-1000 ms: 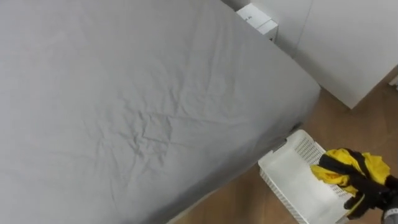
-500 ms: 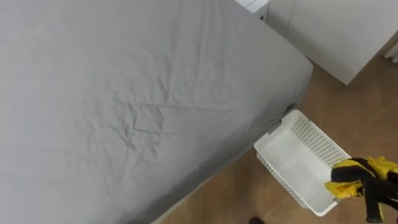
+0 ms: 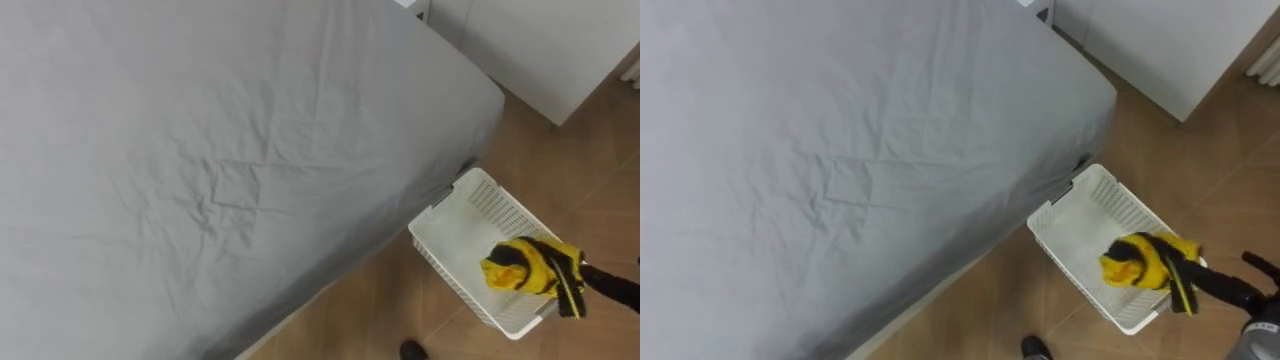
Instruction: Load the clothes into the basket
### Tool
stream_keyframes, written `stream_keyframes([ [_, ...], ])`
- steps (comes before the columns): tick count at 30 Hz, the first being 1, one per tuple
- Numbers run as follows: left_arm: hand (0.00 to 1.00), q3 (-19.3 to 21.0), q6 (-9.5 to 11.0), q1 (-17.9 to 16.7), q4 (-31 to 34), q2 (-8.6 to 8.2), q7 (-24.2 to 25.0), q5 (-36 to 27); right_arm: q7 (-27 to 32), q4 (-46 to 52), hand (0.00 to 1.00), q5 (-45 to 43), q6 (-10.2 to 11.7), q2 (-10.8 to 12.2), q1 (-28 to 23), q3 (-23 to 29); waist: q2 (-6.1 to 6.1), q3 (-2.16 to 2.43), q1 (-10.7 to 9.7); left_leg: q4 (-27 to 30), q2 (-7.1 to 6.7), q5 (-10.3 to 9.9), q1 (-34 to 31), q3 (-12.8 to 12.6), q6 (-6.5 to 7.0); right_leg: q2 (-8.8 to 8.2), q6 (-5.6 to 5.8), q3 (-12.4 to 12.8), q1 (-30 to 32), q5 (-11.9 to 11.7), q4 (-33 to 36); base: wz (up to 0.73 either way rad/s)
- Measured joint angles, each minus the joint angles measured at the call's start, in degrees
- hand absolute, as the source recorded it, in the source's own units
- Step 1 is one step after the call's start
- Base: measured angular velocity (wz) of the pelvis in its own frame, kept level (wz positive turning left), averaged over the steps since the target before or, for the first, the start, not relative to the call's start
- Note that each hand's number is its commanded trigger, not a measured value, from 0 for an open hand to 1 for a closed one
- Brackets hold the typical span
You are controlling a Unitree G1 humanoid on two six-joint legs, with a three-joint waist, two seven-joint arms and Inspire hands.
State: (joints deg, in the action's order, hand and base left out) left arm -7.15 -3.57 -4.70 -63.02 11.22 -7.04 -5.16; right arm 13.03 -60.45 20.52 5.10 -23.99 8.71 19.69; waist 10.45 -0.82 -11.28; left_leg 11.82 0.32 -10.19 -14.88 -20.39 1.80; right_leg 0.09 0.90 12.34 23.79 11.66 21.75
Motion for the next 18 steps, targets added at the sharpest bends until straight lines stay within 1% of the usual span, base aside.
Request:
stream_keyframes([
  [7,0.00,-0.13,0.04,0.43,0.20,0.14,0.02,-1.35,-0.06,-0.11,0.00,1.20,0.00,0.01,0.14,-0.02,0.08,0.04,0.30,0.00,0.00,0.01,-0.66,0.20,-0.01,-0.11,-0.04,-0.36,0.54,0.03,0.08,0.02],
  [11,0.00,-1.48,0.03,0.44,0.21,0.57,0.03,-2.15,-0.06,-0.39,0.00,1.88,-0.01,0.01,0.36,-0.59,0.10,0.05,0.39,0.02,0.01,0.03,-0.86,0.30,-0.02,-0.12,-0.07,-0.47,0.85,0.05,0.24,0.00],
  [13,0.00,-2.06,0.03,0.43,0.18,0.79,0.03,-2.14,-0.05,-0.98,0.00,1.89,-0.01,0.01,0.39,-0.59,0.05,0.02,0.38,0.02,0.00,0.03,-0.87,0.31,-0.03,-0.12,-0.13,-0.49,0.92,0.09,0.34,0.00],
  [18,0.00,-2.06,0.03,0.48,0.11,0.94,0.03,-2.13,0.02,-1.75,0.00,1.99,-0.05,0.01,0.36,-0.58,-0.17,-0.12,0.26,0.13,-0.03,0.04,-1.36,0.23,-0.04,-0.25,-0.26,-0.87,1.49,0.39,0.96,0.03],
])
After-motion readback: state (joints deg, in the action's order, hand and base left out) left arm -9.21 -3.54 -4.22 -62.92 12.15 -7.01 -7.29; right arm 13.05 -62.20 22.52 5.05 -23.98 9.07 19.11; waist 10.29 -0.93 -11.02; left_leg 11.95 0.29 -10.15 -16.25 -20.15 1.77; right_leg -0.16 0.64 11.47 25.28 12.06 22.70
